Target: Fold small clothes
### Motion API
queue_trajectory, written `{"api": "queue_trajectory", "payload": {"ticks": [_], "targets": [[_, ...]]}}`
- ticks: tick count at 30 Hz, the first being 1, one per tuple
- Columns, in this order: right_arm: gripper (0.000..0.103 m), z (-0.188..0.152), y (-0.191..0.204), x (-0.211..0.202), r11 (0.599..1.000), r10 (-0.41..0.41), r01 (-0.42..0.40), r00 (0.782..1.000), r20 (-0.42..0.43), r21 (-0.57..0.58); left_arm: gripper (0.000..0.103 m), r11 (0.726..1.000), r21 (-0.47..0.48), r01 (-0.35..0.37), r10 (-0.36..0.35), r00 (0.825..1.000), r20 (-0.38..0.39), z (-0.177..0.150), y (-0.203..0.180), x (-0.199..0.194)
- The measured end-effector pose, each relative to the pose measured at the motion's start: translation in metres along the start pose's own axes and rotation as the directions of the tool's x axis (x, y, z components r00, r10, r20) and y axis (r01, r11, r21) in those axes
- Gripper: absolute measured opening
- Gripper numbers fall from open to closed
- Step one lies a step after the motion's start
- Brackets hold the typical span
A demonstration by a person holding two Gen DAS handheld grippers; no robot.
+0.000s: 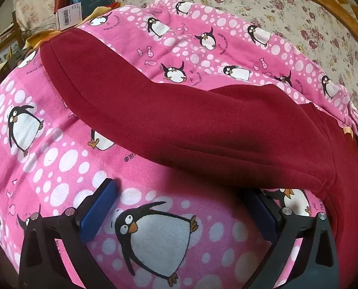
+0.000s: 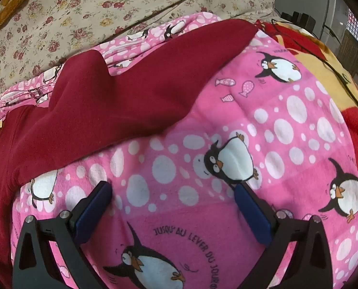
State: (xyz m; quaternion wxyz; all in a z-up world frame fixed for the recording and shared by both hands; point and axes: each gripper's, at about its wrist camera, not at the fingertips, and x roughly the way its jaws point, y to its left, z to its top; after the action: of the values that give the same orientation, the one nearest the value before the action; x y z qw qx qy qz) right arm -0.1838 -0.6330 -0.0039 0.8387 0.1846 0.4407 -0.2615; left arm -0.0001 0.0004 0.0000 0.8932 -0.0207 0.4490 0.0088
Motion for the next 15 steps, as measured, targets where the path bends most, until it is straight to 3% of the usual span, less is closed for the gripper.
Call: {"api": "queue_trajectory", "payload": {"ticks": [7, 15], "targets": [[0.103, -0.0004, 0.0000, -0.0001, 1.000, 0.001, -0.001, 1.000, 0.004, 0.005, 0.087, 1.000, -0.003, -0.002, 0.002, 1.000, 0.001, 0.0001, -0.0009, 0.0000], [0.103, 0.0056, 0.0019, -0.0008, 1.000, 0.000, 0.000, 1.000, -0.013, 0.007, 0.087, 1.000, 0.003, 0.007, -0.007, 0.998, -0.061, -0.0032, 0.0016, -0.0066]]}}
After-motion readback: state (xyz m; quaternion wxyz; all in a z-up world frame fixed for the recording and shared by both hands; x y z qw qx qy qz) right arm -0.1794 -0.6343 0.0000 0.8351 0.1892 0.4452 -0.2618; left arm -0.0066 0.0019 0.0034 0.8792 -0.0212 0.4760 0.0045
